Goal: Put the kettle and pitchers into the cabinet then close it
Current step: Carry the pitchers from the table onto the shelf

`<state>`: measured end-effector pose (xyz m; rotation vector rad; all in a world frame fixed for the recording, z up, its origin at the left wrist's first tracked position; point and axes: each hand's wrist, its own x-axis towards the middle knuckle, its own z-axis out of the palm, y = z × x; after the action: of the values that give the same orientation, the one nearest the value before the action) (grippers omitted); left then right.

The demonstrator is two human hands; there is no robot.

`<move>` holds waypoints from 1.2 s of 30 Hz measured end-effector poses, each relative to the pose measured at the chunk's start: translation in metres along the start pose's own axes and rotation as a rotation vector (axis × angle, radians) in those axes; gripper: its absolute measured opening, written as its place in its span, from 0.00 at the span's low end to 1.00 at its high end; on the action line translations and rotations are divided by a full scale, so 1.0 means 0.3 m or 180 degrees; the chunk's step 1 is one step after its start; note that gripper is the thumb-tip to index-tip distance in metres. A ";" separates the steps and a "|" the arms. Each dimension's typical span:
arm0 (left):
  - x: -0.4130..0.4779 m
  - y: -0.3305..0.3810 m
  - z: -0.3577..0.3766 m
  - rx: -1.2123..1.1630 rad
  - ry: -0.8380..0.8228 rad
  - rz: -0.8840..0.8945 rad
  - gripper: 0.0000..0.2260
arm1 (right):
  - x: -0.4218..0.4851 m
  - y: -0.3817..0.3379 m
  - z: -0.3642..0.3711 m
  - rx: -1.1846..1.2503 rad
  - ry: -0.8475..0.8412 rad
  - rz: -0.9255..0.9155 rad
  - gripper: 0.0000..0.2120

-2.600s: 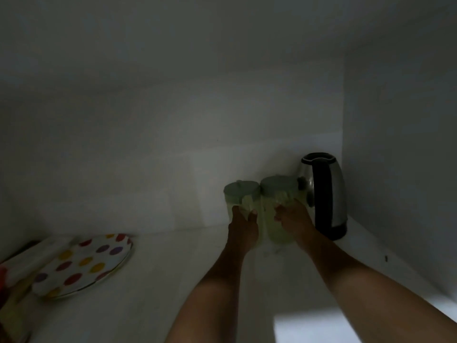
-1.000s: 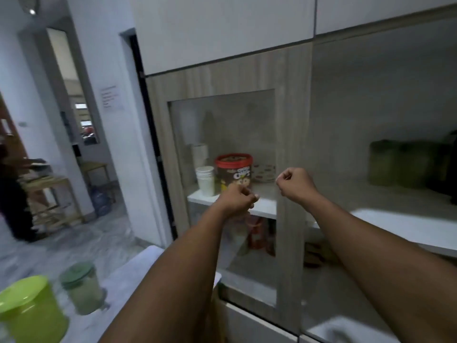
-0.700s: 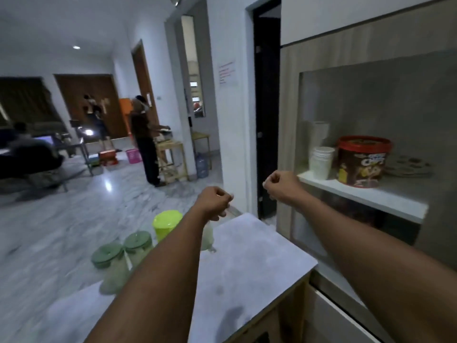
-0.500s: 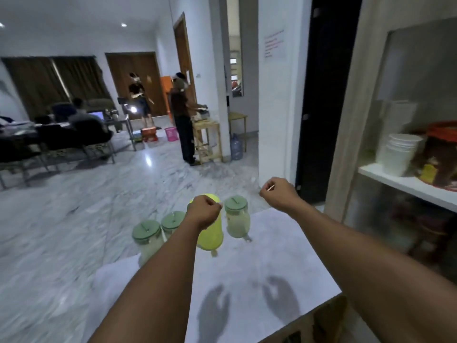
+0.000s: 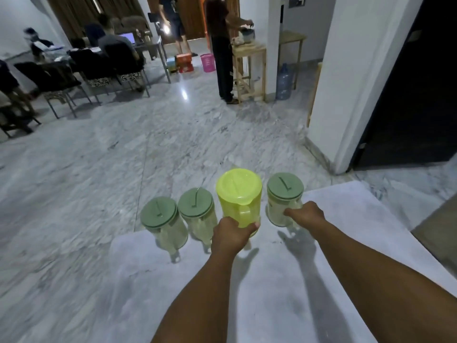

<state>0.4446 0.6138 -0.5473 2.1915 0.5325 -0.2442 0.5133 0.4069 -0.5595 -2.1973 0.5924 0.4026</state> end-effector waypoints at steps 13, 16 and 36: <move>-0.061 0.133 -0.056 -0.0730 -0.0074 0.0525 0.07 | -0.123 -0.010 -0.130 0.0816 0.0299 -0.0095 0.12; -0.197 0.201 -0.093 -0.1091 -0.0429 0.0555 0.05 | -0.275 0.032 -0.238 0.0973 0.0461 -0.0124 0.08; -1.953 0.803 0.369 0.0357 -0.3444 0.2227 0.16 | -2.073 1.077 -1.386 0.0832 0.2315 0.0808 0.10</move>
<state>0.0336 0.2246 -0.2425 1.8481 -0.8326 -0.9790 -0.1454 0.0752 -0.2126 -1.9808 1.2412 -0.3613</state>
